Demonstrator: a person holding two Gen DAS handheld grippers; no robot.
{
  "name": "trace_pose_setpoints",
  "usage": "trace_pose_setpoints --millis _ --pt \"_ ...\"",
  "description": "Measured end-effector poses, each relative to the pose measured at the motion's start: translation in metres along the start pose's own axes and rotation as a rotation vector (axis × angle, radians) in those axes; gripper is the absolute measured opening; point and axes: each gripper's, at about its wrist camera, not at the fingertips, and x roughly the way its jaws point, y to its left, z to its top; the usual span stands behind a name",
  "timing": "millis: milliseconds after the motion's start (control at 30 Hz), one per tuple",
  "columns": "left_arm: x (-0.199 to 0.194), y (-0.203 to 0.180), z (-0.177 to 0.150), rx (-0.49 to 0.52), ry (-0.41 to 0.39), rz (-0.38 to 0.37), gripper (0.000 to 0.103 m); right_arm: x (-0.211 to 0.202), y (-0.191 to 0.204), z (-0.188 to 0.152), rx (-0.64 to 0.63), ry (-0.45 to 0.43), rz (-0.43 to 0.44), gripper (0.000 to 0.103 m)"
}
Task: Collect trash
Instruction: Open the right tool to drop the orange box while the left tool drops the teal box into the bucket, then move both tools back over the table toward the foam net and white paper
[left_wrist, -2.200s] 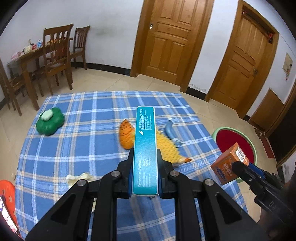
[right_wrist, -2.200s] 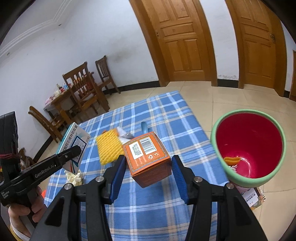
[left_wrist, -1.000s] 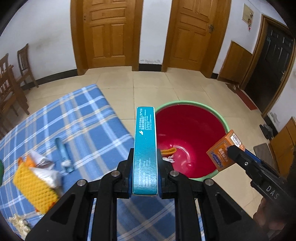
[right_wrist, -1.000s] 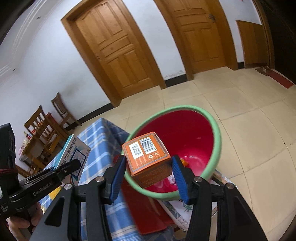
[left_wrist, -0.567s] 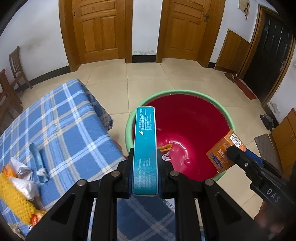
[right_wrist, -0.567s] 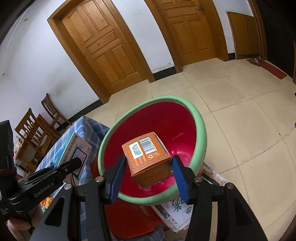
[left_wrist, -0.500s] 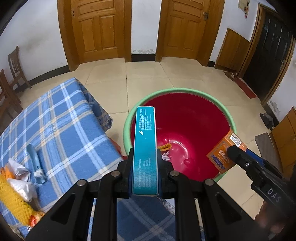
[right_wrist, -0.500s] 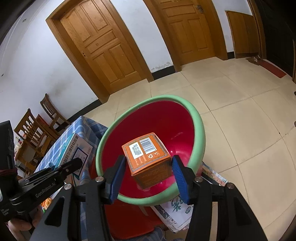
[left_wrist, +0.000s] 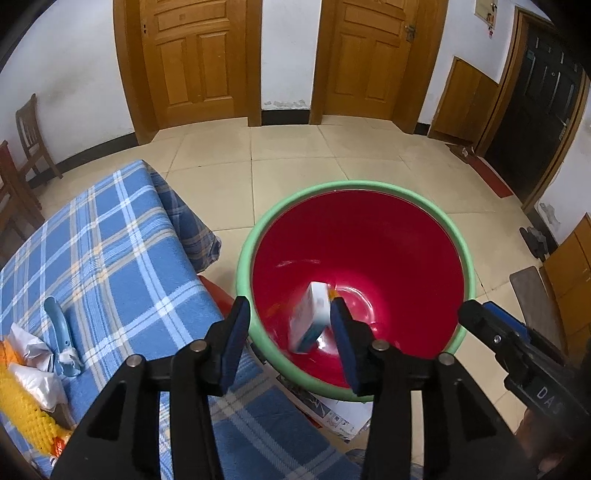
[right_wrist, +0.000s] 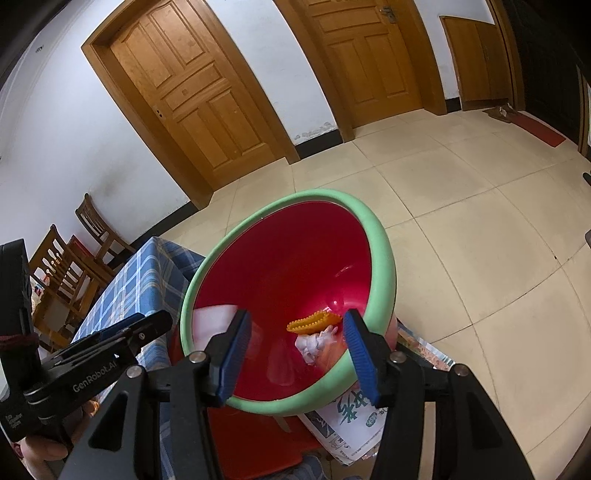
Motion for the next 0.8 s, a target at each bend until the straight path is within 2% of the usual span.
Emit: trace_pose_setpoints --millis 433,800 --pt "-0.023 0.013 -0.004 -0.048 -0.019 0.007 0.049 -0.016 0.007 0.002 -0.004 -0.028 0.02 0.055" --pt "-0.055 0.035 -0.016 -0.104 -0.045 0.023 0.049 -0.033 0.029 -0.003 -0.034 -0.048 0.054 0.055"
